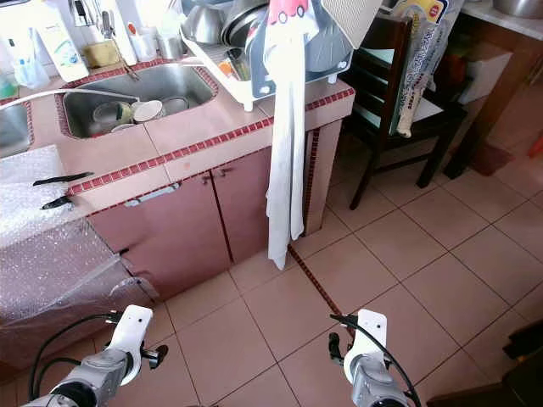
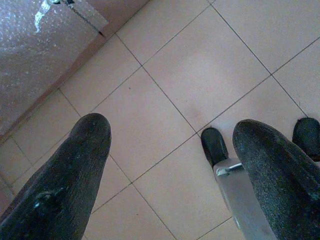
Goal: Kitchen organization
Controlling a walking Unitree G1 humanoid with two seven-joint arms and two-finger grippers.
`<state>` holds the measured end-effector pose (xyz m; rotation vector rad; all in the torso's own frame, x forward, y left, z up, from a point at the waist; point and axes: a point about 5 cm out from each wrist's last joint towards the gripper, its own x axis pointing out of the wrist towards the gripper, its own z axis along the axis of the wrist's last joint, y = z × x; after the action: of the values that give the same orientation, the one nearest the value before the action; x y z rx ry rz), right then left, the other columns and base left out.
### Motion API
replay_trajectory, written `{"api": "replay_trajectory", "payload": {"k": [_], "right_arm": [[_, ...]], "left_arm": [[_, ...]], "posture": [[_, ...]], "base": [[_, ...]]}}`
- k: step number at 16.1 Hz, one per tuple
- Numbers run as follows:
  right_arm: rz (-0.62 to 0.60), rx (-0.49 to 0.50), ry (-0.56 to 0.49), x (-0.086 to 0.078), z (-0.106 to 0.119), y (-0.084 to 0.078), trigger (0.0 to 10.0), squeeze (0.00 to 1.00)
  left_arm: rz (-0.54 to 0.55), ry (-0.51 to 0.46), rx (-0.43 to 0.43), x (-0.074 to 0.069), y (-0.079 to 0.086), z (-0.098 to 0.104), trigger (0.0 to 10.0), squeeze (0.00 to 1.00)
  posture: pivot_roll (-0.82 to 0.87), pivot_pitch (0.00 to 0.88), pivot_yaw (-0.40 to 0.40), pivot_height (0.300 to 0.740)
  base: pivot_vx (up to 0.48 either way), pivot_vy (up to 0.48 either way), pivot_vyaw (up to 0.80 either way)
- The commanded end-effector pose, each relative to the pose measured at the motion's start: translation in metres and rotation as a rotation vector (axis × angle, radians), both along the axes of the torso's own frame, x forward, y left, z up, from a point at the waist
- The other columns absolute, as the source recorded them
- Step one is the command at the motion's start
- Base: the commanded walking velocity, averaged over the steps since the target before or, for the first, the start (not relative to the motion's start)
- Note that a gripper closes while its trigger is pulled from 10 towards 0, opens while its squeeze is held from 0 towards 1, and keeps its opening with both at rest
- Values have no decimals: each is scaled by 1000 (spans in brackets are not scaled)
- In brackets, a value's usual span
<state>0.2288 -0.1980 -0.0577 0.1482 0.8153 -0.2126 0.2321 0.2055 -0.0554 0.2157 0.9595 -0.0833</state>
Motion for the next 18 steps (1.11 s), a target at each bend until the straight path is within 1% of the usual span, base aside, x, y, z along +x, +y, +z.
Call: {"api": "replay_trajectory", "payload": {"k": [1,15,16,18], "right_arm": [[263,102,-84,62,42,83,10000,0],[263,102,-84,62,42,83,10000,0],[289,39,-66,59,39,82,10000,0],[306,-17,-42,55,35,79,10000,0]], "left_arm": [[142,-262,-104,57,-25,41,10000,0],[142,-262,-104,57,-25,41,10000,0],[137,-247,-106,54,-22,38,10000,0],[96,-220,-109,49,-22,34,10000,0]], "posture": [[67,0,9,740],[67,0,9,740],[86,0,34,740],[85,0,33,740]], "base": [[0,0,0],[0,0,0],[0,0,0],[0,0,0]]}}
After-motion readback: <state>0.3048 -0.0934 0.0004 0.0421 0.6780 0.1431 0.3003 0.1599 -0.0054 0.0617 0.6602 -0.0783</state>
